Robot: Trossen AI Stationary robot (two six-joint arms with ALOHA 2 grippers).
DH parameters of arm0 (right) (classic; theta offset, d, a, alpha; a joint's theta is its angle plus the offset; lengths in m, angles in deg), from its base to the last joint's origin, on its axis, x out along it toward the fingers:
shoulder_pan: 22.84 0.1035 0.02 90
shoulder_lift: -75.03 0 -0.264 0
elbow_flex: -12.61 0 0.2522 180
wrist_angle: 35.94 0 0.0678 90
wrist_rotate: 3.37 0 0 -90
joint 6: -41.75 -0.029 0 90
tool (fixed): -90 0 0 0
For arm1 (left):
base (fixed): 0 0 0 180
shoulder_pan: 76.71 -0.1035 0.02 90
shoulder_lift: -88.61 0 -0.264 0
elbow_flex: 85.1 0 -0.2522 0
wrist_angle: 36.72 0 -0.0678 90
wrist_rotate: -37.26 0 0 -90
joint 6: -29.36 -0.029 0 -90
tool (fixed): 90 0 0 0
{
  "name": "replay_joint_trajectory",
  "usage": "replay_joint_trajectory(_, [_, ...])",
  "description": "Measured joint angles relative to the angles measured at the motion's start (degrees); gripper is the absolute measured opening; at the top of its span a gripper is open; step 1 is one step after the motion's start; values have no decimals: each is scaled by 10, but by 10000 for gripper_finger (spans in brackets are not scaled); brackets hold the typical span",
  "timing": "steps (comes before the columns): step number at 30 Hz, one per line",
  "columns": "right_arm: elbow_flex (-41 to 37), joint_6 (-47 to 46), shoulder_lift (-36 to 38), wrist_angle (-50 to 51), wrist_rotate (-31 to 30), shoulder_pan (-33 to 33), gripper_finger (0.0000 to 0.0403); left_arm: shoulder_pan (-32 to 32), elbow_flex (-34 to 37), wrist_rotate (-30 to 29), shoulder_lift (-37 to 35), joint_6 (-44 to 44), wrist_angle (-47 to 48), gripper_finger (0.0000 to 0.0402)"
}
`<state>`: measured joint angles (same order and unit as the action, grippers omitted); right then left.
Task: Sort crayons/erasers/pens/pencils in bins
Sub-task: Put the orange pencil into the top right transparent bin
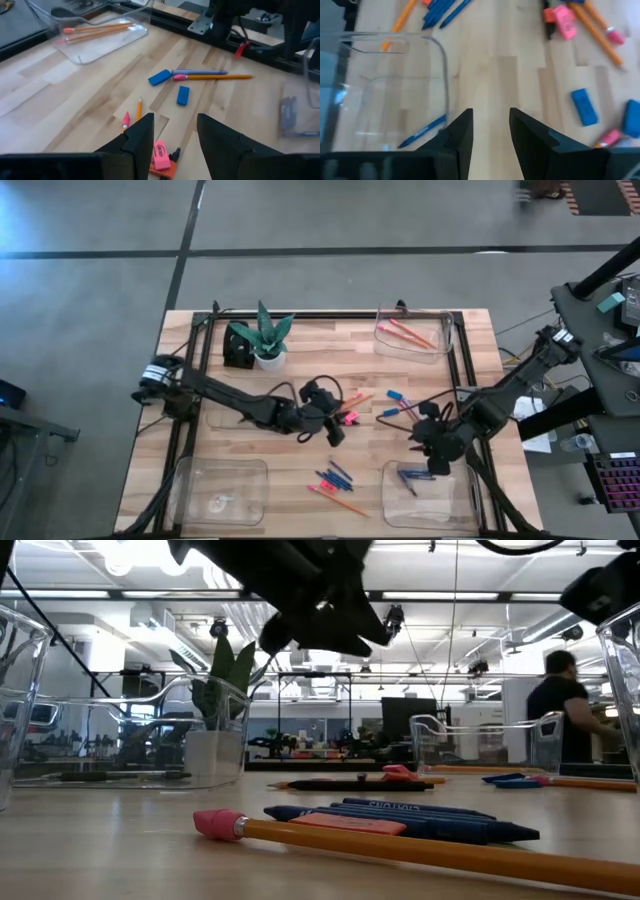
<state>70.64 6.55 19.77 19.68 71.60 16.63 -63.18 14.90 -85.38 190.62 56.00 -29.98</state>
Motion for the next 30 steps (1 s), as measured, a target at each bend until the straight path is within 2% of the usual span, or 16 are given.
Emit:
replay_joint_trajectory(8, [0, 63, 0, -1, -2, -20, 118, -15, -40, 23, 57, 0, 4, 137])
replay_joint_trajectory(12, [0, 91, -2, -1, -2, -24, 118, -39, -61, 48, 81, 1, 39, 137])
replay_joint_trajectory(23, [0, 97, -2, 5, -4, -24, 118, -108, -74, 114, 116, 1, 73, 137])
replay_joint_trajectory(30, [0, 104, -2, 20, -17, -24, 118, -119, -74, 117, 131, 0, 82, 137])
